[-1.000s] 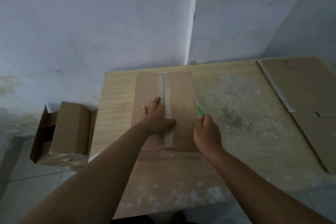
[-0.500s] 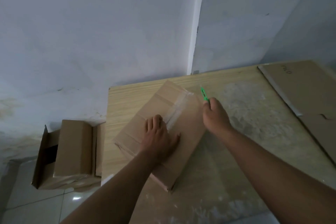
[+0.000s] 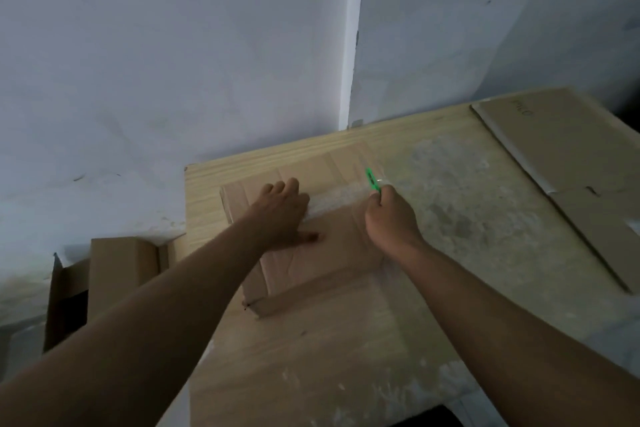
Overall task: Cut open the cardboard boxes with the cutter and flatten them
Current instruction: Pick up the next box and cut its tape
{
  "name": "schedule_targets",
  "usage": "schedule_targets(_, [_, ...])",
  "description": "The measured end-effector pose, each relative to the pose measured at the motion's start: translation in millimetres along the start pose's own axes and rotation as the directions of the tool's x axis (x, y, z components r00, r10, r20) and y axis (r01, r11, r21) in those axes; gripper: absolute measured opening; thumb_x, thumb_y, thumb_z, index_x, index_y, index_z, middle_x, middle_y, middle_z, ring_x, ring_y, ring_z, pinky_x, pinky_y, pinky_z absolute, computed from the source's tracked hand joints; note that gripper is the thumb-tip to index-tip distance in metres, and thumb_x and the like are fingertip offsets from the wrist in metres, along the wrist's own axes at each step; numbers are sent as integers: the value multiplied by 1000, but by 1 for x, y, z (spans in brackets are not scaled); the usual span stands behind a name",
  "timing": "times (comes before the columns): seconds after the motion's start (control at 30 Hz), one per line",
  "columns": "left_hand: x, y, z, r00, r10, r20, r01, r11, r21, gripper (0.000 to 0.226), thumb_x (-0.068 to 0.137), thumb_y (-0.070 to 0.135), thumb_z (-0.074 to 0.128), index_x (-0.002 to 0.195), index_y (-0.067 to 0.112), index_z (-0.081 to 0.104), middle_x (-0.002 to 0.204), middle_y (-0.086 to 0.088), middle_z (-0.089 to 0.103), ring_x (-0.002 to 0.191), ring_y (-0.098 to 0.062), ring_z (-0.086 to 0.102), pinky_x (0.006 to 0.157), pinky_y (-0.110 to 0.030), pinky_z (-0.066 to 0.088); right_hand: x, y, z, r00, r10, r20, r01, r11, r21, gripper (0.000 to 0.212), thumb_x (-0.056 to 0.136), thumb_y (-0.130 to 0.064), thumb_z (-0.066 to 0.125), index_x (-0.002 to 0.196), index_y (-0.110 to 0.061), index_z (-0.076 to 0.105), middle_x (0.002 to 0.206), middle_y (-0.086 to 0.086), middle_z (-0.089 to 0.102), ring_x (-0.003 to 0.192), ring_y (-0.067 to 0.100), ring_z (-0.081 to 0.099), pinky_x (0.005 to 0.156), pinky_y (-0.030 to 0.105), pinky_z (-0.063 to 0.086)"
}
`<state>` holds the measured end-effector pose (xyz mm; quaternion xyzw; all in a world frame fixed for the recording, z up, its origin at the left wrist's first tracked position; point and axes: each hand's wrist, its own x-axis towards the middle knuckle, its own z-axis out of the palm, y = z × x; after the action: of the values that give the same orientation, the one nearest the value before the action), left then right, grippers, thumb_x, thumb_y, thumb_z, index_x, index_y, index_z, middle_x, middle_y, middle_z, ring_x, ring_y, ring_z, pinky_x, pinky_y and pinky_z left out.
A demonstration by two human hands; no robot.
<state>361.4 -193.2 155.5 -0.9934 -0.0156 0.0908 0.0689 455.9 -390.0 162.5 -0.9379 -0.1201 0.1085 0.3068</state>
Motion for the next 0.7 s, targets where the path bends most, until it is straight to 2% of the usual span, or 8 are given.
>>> schedule_targets(0.07, [-2, 16, -2, 992, -124, 1, 123, 980, -154, 93, 83, 81, 57, 144, 14, 34, 136, -11, 46, 123, -32, 50, 107, -44, 38, 27, 2, -8, 999, -35, 4, 35, 999, -11, 30, 104, -24, 36, 107, -2, 56, 114, 25, 62, 108, 41, 58, 84, 42, 44])
schedule_targets(0.13, [-4, 43, -4, 977, -215, -7, 204, 939, -276, 110, 79, 83, 59, 156, 16, 19, 148, -12, 40, 135, -33, 42, 117, -47, 31, 56, 5, -19, 994, -97, 50, 98, 995, -28, 27, 104, -25, 37, 104, -5, 55, 112, 24, 62, 106, 39, 58, 81, 41, 42])
schedule_targets(0.2, [-3, 82, -7, 971, -237, 27, 231, 909, -346, 129, 73, 91, 56, 163, 15, 4, 164, -12, 20, 152, -32, 20, 125, -57, 11, 82, 7, -27, 976, -174, 132, 179, 983, -28, 22, 106, -26, 37, 97, -10, 50, 109, 23, 61, 100, 37, 58, 72, 36, 36])
schedule_targets(0.27, [4, 123, -7, 968, -228, 108, 253, 880, -402, 144, 66, 96, 56, 163, 16, -15, 172, -9, -10, 158, -32, -12, 123, -64, -7, 103, 9, -30, 945, -239, 223, 253, 967, -36, 21, 106, -28, 37, 94, -14, 47, 107, 22, 62, 94, 35, 58, 70, 34, 32])
schedule_targets(0.33, [17, 152, -2, 949, -262, 174, 313, 834, -455, 151, 63, 96, 59, 159, 17, -26, 168, -11, -29, 152, -35, -31, 120, -67, -13, 119, 11, -30, 896, -296, 331, 337, 939, -74, 25, 106, -29, 36, 98, -11, 50, 109, 21, 63, 95, 34, 58, 71, 35, 36])
schedule_targets(0.37, [26, 160, 1, 936, -300, 186, 353, 814, -461, 151, 62, 95, 60, 159, 18, -27, 166, -12, -31, 151, -37, -34, 119, -69, -13, 127, 12, -30, 873, -313, 374, 373, 923, -97, 27, 106, -30, 35, 103, -9, 53, 114, 22, 62, 101, 35, 58, 74, 36, 38])
schedule_targets(0.53, [59, 169, 1, 865, -451, 220, 501, 762, -411, 151, 60, 93, 64, 163, 11, -12, 169, -14, -9, 156, -38, -11, 119, -72, -5, 157, 4, -31, 773, -391, 500, 538, 822, -189, 36, 105, -31, 34, 121, -7, 55, 129, 21, 57, 117, 37, 55, 94, 42, 46])
schedule_targets(0.7, [49, 178, 8, 930, -351, 111, 368, 875, -316, 128, 77, 86, 56, 164, 11, -1, 168, -18, 9, 156, -37, 6, 122, -69, 6, 172, -1, -29, 647, -377, 662, 685, 668, -289, 44, 103, -32, 32, 139, -11, 48, 150, 9, 40, 138, 29, 38, 110, 50, 35])
